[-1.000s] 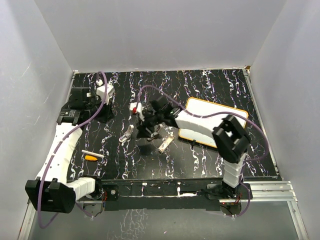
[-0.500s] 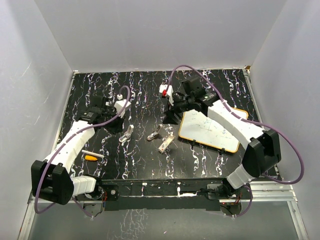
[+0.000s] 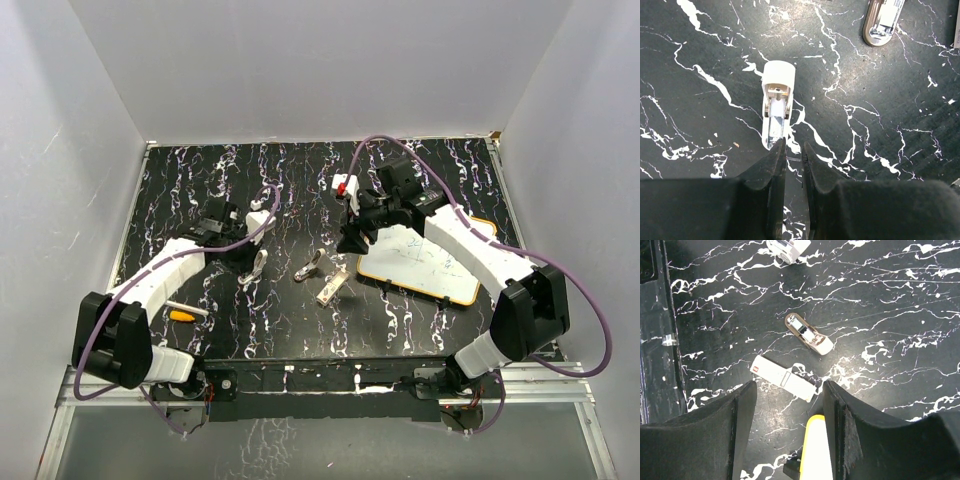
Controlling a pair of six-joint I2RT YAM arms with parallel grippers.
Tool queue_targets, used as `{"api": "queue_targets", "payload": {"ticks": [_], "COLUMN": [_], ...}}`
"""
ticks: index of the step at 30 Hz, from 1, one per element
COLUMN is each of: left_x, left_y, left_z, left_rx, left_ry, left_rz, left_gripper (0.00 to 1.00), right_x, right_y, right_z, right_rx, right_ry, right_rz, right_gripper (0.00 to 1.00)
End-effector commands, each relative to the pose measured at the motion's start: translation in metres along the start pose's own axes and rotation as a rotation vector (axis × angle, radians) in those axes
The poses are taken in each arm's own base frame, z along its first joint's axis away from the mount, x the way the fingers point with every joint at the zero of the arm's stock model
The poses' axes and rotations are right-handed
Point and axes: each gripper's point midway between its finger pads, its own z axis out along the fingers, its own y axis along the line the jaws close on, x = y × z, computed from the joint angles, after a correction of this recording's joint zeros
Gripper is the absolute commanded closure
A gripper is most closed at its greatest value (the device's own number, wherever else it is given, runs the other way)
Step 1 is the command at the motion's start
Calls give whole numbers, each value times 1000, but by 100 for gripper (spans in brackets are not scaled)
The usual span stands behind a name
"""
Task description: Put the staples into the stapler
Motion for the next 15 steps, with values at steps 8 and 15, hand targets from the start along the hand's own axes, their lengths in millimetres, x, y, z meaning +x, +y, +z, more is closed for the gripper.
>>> {"api": "queue_targets", "payload": {"ticks": [8,15], "left_x": [1,7], "left_y": [3,9], "left_z": [14,16], "left_rx": [-22,-42], "left_ry": [-14,8], "left_rz": [99,162], "left_gripper": [100,100], "right_x": [-9,-6], "right_y": [2,3], "right_z": [-5,-5], "right_rx": [7,11], "right_ry": [-55,-53], "right_rz": [-34,-35], "right_gripper": [42,41]}}
